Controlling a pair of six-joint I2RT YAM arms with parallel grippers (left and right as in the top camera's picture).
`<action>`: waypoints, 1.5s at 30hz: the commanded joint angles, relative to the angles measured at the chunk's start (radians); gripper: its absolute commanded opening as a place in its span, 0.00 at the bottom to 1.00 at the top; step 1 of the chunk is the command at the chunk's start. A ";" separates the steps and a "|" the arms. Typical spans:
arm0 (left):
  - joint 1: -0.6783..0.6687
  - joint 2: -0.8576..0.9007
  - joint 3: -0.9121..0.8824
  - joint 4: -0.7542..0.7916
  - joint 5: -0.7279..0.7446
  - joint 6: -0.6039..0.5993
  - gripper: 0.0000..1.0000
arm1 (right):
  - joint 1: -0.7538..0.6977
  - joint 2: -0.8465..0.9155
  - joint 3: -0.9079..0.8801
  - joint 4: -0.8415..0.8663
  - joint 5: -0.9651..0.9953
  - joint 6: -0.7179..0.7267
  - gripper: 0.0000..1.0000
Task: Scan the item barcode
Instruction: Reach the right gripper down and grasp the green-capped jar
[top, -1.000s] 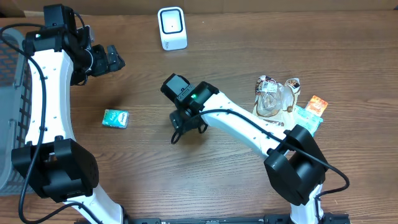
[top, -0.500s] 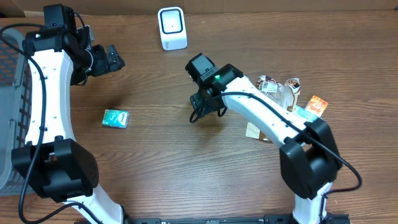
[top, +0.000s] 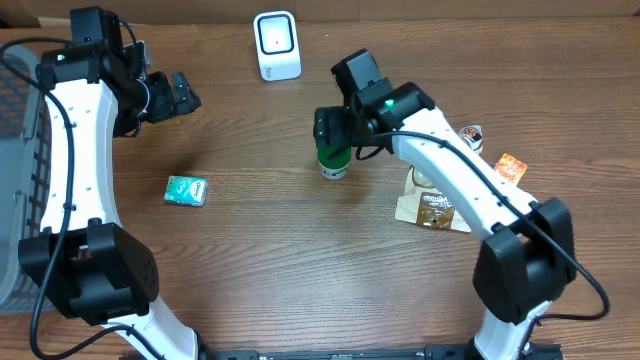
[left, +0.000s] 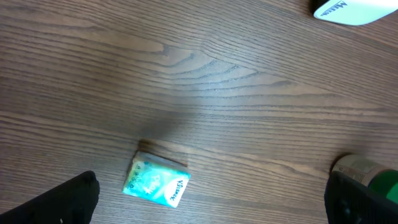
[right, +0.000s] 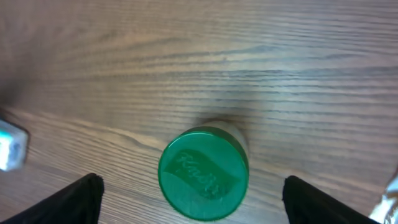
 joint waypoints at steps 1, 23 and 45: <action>-0.002 -0.004 0.021 -0.001 -0.002 0.010 1.00 | 0.005 0.039 -0.006 0.007 -0.012 -0.239 0.93; -0.002 -0.004 0.021 -0.001 -0.002 0.010 0.99 | 0.004 0.139 -0.006 0.010 -0.013 -0.486 0.84; -0.002 -0.004 0.021 -0.001 -0.002 0.010 1.00 | 0.005 0.146 -0.018 0.019 -0.013 -0.486 0.84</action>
